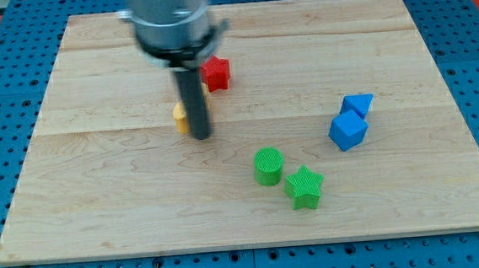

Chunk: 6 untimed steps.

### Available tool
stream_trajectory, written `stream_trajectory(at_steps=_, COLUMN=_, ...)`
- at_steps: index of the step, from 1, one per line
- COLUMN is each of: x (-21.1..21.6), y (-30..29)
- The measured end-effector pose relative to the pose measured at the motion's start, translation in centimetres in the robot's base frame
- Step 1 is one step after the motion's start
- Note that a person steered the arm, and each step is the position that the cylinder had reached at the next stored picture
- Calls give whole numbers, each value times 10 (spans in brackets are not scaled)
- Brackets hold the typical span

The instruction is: Move the hexagon towards the center left side of the board

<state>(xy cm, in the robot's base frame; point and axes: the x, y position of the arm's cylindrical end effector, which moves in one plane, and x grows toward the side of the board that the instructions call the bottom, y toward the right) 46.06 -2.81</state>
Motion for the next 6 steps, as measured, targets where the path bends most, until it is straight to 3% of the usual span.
stream_trajectory(at_steps=1, x=-50, y=31)
stream_trajectory(at_steps=2, x=-72, y=-14)
stream_trajectory(at_steps=3, x=-44, y=-71)
stream_trajectory(at_steps=4, x=-42, y=-128)
stream_trajectory(at_steps=5, x=-77, y=-56)
stream_trajectory(at_steps=6, x=-61, y=18)
